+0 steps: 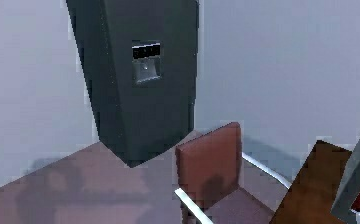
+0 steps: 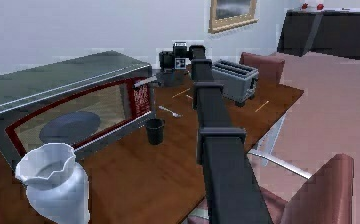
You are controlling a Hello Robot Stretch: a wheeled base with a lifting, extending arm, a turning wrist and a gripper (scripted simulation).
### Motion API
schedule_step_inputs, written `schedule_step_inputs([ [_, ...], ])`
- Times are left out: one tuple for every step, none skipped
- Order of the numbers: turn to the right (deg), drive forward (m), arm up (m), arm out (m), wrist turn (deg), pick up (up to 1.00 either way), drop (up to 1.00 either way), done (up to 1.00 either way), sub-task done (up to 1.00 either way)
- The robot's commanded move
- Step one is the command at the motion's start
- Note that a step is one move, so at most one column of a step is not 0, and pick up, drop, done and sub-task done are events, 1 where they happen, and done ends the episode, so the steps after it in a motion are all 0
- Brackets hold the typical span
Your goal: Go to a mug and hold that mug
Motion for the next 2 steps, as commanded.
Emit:
schedule_step_inputs([
  [0.0, 0.00, -0.30, 0.00, 0.0, 0.00, 0.00, 0.00, 0.00],
  [0.0, 0.00, 0.00, 0.00, 0.0, 1.00, 0.00, 0.00, 0.00],
])
